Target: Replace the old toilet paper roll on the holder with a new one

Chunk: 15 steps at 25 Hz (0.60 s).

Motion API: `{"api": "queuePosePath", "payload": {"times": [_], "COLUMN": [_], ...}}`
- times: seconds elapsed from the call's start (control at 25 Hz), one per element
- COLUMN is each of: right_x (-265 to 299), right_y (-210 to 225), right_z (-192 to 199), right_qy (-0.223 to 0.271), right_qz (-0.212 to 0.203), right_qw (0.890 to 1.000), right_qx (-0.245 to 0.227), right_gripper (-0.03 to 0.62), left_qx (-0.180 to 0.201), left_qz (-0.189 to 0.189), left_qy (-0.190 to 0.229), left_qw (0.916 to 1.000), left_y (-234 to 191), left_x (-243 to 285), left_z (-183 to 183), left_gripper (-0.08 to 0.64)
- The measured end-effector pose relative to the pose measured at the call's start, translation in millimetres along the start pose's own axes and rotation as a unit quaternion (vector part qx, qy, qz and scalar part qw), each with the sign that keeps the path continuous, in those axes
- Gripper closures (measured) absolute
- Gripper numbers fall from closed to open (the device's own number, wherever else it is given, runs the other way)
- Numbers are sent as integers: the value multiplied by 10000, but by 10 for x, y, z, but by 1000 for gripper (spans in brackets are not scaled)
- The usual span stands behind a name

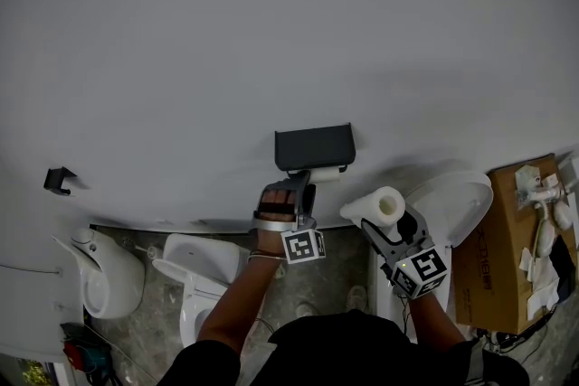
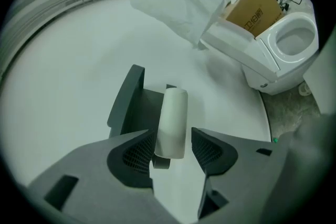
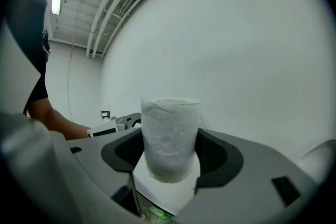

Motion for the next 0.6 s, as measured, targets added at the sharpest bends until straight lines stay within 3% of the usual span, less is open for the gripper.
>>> {"api": "queuePosePath", "payload": {"times": [0.08,0.6], "right_x": [-1,-64], "right_y": [6,106], "right_z": [-17,7], "right_qy": [11,14], "right_qz": [-15,82], "right_qw": [10000,9999], "right_qx": [0,64], "right_gripper": [301,301], "left_qx": [107,93], "left_qz": [-155,-382], "left_qy": [-62,17], "left_qw": [9998,9992], "left_y": [-22,-85], "left_x": [8,17], "left_z": [13,-57], "left_gripper": [390,402]}}
Point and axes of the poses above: the fingertips, and each gripper's own axes: x forward along the fingers, y to its right, z out of its underside, the point moved 1 cm from there along -x, backward along the fingers, and after that the axes turned 3 degrees about x, right-handed, at the moved point
